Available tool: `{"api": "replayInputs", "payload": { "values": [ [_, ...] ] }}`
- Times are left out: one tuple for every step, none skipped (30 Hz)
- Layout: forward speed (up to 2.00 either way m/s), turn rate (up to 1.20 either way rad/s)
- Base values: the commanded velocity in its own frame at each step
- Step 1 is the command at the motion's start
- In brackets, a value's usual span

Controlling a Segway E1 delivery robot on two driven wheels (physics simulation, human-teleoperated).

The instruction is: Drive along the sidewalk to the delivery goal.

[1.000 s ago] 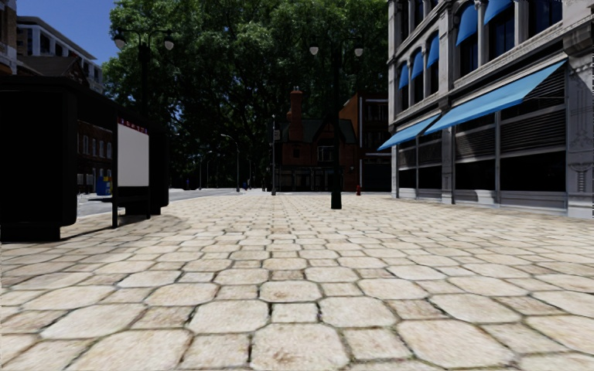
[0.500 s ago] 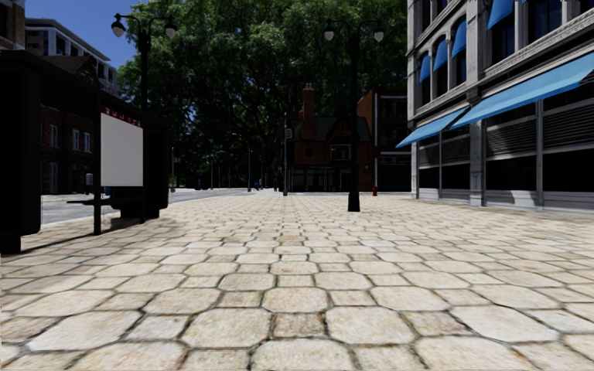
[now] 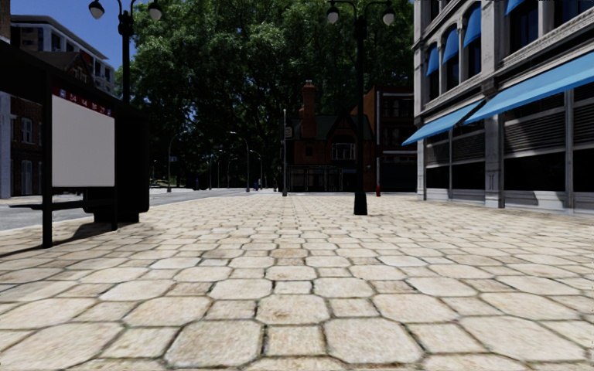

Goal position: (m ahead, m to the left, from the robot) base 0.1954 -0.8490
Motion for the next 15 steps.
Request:
{"api": "replayInputs", "payload": {
  "values": [
    [1.87, 0.0],
    [1.87, 0.0],
    [1.87, 0.0],
    [1.87, 0.0],
    [1.87, 0.0],
    [1.86, 0.0],
    [1.53, 0.0],
    [1.27, 0.0],
    [0.95, 0.0],
    [0.01, 0.0],
    [0.0, 0.0],
    [0.0, 0.0],
    [0.0, 0.0],
    [0.0, 0.0],
    [0.0, 0.0]
  ]
}}
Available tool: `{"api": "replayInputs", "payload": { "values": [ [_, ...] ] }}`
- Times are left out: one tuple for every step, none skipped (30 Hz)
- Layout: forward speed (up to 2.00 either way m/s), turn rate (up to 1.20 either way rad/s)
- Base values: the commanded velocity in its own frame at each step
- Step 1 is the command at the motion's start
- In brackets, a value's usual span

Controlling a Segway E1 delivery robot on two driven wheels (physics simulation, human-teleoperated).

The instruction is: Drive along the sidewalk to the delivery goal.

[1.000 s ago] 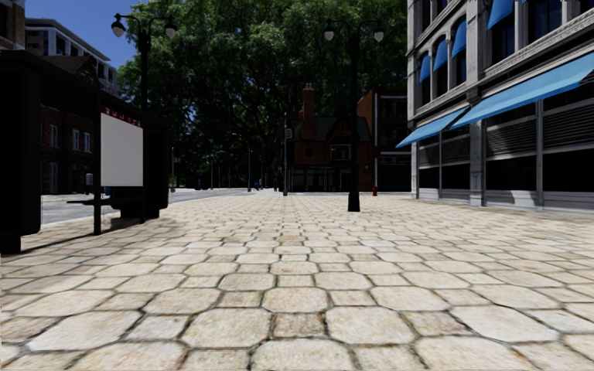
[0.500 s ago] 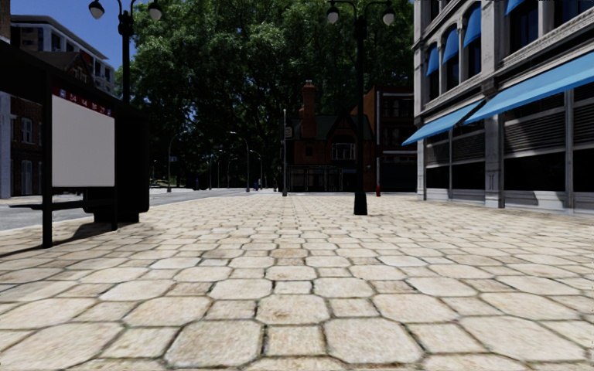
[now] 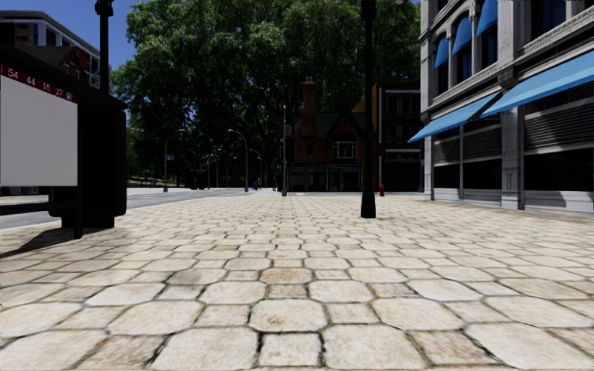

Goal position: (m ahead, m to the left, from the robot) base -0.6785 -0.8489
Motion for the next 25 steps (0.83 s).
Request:
{"api": "replayInputs", "payload": {
  "values": [
    [0.0, 0.0],
    [0.0, 0.0],
    [0.0, 0.0],
    [0.0, 0.0],
    [0.0, 0.0],
    [0.0, 0.0],
    [0.0, 0.0],
    [0.0, 0.0],
    [0.0, 0.0],
    [0.0, 0.0],
    [0.0, 0.0],
    [0.0, 0.0],
    [0.0, 0.0],
    [0.0, 0.0],
    [0.0, 0.0],
    [0.0, 0.0],
    [0.0, 0.0],
    [0.0, 0.0],
    [0.0, 0.0],
    [0.0, 0.0],
    [0.0, 0.0],
    [0.0, 0.0],
    [0.0, 0.0],
    [0.0, 0.0],
    [0.0, 0.0]
  ]
}}
